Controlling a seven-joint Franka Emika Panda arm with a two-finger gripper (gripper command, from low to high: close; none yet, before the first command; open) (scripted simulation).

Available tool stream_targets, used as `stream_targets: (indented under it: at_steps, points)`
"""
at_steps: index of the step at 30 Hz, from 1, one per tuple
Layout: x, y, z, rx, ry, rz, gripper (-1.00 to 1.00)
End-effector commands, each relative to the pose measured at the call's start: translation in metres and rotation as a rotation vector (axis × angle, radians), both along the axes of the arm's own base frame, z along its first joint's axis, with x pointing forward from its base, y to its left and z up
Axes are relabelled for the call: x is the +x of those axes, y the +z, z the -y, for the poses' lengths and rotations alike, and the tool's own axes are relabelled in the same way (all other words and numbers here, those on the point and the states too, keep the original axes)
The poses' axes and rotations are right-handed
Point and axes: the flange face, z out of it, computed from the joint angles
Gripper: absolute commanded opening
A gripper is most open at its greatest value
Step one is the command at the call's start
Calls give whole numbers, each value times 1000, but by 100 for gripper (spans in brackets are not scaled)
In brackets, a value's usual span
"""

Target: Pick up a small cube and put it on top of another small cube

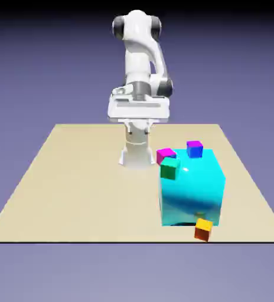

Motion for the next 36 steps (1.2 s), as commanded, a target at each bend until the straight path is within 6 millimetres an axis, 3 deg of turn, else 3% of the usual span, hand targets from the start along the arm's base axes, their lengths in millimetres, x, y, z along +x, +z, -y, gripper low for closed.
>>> stream_targets:
  at_steps: [1, 9, 19, 27, 36]
  points:
    - [10, -2, -4, 5, -6, -35, 0]
    - [88, -36, -41, 55, -53, -319, 0]
    - [164, -105, -97, 129, -122, -680, 0]
    - [204, -169, -139, 195, -182, -974, 0]
    - [229, -240, -173, 273, -253, -1311, 0]
